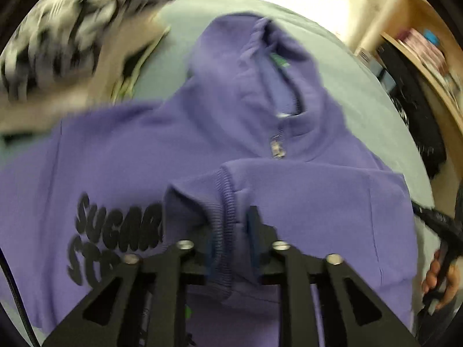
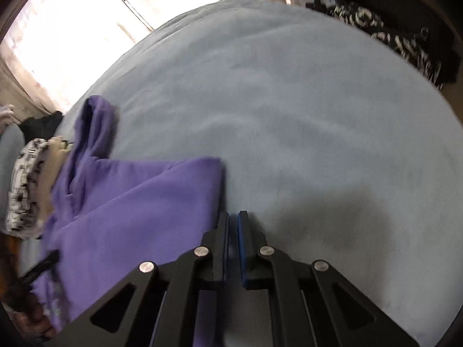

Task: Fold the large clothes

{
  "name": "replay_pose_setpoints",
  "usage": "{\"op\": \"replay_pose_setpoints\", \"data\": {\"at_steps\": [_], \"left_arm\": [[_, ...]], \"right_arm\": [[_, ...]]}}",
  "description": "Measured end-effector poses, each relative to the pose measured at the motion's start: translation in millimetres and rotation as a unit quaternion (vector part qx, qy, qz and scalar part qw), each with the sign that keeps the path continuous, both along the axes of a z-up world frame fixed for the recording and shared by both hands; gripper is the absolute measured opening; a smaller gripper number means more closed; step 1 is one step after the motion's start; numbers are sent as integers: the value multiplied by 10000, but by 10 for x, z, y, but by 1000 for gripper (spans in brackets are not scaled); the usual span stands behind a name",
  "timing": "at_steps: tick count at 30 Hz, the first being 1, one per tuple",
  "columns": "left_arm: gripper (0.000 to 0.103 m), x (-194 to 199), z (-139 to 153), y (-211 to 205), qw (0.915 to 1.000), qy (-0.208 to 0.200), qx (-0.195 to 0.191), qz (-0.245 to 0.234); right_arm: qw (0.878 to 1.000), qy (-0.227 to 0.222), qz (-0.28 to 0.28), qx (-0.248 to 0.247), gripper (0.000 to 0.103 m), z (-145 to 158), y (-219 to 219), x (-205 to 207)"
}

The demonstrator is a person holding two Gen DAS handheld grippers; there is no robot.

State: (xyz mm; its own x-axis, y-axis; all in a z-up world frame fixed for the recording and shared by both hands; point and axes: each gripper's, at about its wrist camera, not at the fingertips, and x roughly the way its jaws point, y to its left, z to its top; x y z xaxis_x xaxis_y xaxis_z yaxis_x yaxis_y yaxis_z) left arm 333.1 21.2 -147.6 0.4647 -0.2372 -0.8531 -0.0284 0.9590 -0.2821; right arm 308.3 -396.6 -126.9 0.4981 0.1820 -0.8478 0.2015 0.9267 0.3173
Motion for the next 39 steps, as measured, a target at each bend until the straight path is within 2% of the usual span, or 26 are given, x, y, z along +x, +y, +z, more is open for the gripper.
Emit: {"op": "replay_pose_setpoints", "data": {"at_steps": [1,2,3,4,5,6,9,10,13,16,17,18,19,20,22,24,26,27,29,31,34,39], "left_arm": [[32,-17,-15,51,9999,-32,-130,60],[33,-42,-6,91,9995,-112,-275,75],[34,-77,25,122,9991,-210,-370,58],[36,-114,70,134,9989,-299,-365,-4],[41,-150,113,132,9988,-358,-325,-90],[42,-183,143,126,9987,-384,-276,-179],[43,-267,190,90,9982,-159,-152,-558],[43,-302,188,65,9980,-68,-1,-624],[43,-387,137,-29,9966,-46,480,-665],[48,-420,50,-83,9960,23,661,-600],[48,-431,43,-96,9958,8,719,-563],[48,-435,39,-122,9956,-8,762,-543],[48,-452,60,-146,9956,-30,773,-525],[47,-488,99,-156,9959,-90,741,-517],[47,-571,146,-143,9953,-274,753,-542],[48,-598,74,-148,9938,-199,922,-580],[50,-584,-46,-127,9935,-48,960,-615],[50,-614,-19,-97,9943,-121,881,-581],[50,-652,77,-47,9951,-173,823,-515],[50,-715,193,-25,9948,-358,866,-396],[53,-795,347,-68,9931,-667,886,-370],[54,-732,351,-324,9929,-695,799,-547]], "right_arm": [[10000,-32,9,40,10,34,18,-50],[10000,-87,35,9,17,96,21,-115],[9999,-120,87,-12,37,143,34,-173],[9998,-154,150,21,49,179,42,-240],[9996,-182,204,75,66,219,55,-324],[9994,-203,255,105,68,250,69,-414],[9987,-113,494,73,68,274,164,-655],[9984,-71,551,57,68,265,204,-701],[9973,74,727,-9,68,181,344,-848],[9961,144,839,-218,68,92,475,-865],[9959,217,821,-298,63,32,504,-850],[9958,233,827,-318,39,2,520,-851],[9954,258,871,-300,29,-14,538,-848],[9956,269,837,-337,28,6,533,-868],[9964,-40,719,-444,27,131,491,-961],[9951,89,622,-763,27,54,481,-980],[9955,254,636,-662,29,-41,463,-978],[9961,232,585,-624,32,-9,460,-986],[9959,186,559,-690,32,121,497,-1009],[9933,-40,579,-1000,32,281,602,-1054],[9861,-289,790,-1433,33,460,832,-1083],[9821,-401,1315,-1284,33,478,1238,-951]]}}
